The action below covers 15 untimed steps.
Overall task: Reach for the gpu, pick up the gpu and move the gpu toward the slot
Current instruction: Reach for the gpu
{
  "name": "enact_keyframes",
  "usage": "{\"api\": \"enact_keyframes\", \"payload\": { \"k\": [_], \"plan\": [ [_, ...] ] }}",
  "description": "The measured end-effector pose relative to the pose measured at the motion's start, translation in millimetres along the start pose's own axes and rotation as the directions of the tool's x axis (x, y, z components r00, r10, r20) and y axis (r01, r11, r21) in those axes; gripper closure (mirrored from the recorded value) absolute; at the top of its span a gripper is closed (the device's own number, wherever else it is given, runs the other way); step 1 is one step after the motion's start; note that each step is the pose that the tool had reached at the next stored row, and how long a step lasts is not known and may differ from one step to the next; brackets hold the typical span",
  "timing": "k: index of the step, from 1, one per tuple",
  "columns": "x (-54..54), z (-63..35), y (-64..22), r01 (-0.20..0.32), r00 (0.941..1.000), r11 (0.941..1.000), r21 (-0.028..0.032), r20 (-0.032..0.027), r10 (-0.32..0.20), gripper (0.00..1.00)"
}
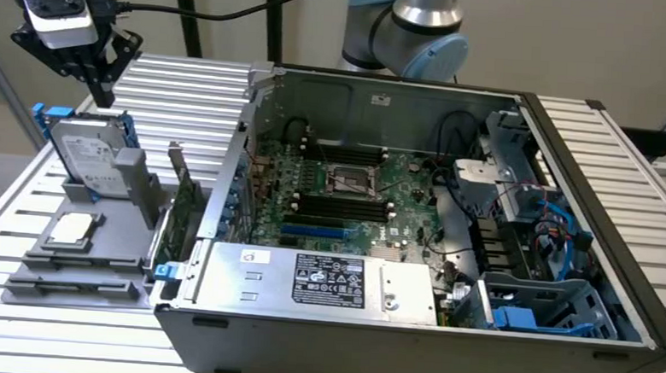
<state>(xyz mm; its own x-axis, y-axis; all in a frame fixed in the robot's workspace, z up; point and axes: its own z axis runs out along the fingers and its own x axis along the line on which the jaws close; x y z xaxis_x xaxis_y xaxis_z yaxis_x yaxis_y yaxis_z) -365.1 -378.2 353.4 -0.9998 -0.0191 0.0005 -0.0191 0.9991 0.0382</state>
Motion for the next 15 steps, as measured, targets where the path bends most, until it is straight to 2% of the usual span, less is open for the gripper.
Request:
{"api": "enact_keyframes", "payload": {
  "k": [4, 6, 11, 15],
  "plan": [
    [0.0, 0.0, 0.0, 0.000, 1.0000, 1.0000, 0.0000, 0.0001, 0.000, 0.89],
    [-4.3, -0.1, -0.1, 0.000, 1.0000, 1.0000, 0.0000, -0.0022, 0.000, 0.89],
    [-26.7, -0.2, -2.6, -0.001, 0.9998, 1.0000, -0.0003, -0.0182, 0.001, 0.89],
    [-39.2, -0.5, -12.0, -0.001, 0.9996, 1.0000, -0.0002, -0.0279, 0.001, 0.89]
  ]
}}
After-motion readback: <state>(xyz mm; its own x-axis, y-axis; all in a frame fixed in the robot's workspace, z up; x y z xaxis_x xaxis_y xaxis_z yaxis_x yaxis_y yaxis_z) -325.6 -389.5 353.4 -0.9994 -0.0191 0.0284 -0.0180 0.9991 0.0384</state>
